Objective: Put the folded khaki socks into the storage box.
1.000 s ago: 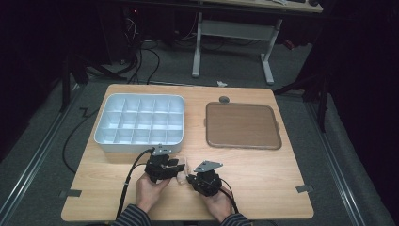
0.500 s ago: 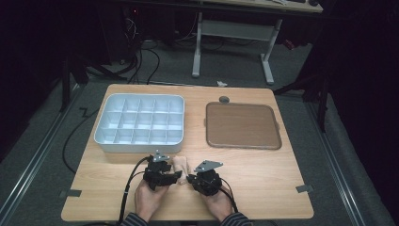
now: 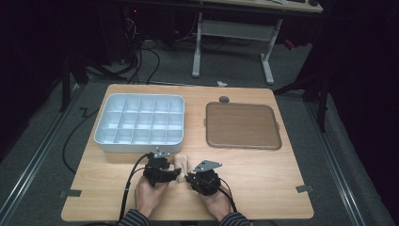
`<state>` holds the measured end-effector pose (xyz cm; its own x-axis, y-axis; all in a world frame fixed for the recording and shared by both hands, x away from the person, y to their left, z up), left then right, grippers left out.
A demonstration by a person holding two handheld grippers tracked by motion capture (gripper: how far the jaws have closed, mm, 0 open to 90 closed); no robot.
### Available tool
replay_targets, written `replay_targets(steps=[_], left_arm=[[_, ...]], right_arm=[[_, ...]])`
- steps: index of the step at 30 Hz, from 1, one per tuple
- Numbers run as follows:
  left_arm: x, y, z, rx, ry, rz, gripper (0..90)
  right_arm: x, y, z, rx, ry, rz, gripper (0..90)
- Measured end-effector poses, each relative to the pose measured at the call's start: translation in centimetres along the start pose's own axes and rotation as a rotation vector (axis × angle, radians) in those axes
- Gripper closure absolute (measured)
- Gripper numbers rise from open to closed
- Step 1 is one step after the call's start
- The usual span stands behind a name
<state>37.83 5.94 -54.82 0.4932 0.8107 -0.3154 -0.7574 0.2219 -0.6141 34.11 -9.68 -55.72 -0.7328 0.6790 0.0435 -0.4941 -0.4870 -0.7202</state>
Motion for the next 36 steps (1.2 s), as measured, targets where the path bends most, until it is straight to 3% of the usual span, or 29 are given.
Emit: replay_targets(steps=[3, 9, 15, 20, 27, 36], left_arm=[[0.2, -0.2, 0.2, -0.013, 0.003, 0.012, 39.8], [-0.1, -1.2, 0.5, -0.032, 0.068, 0.043, 31.5], [-0.3, -2.1, 0.1, -0.026, 0.077, 0.053, 28.8], [-0.5, -2.4, -0.2, -0.019, 0.074, 0.035, 29.0], [-0.9, -2.8, -0.8, -0.010, 0.069, 0.031, 32.5], [-1.0, -2.3, -2.0, 0.043, 0.041, 0.028, 38.3]], right_arm=[[0.0, 0.0, 0.0, 0.002, 0.005, -0.001, 73.4], [0.1, -0.1, 0.8, -0.025, 0.032, 0.009, 59.8], [-0.2, 0.0, 2.0, -0.038, 0.057, 0.032, 55.8], [-1.1, 0.2, 3.8, -0.082, 0.086, 0.011, 54.0], [-3.2, 1.1, 5.5, -0.101, 0.146, -0.037, 53.6], [-7.3, 3.7, 6.9, -0.077, 0.267, -0.120, 52.7]])
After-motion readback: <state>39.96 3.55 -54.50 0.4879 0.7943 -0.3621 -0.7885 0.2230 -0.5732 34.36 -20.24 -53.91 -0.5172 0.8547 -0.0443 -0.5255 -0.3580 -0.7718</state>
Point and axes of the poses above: each handheld gripper's, and its own axes: z roughly backward along the jaws, y roughly out of its underside, x roughly to its left, the point moved 4 cm from there along -z, roughly forward along the jaws, and after that the axes turned 6 degrees about z, right-handed, at the moved point
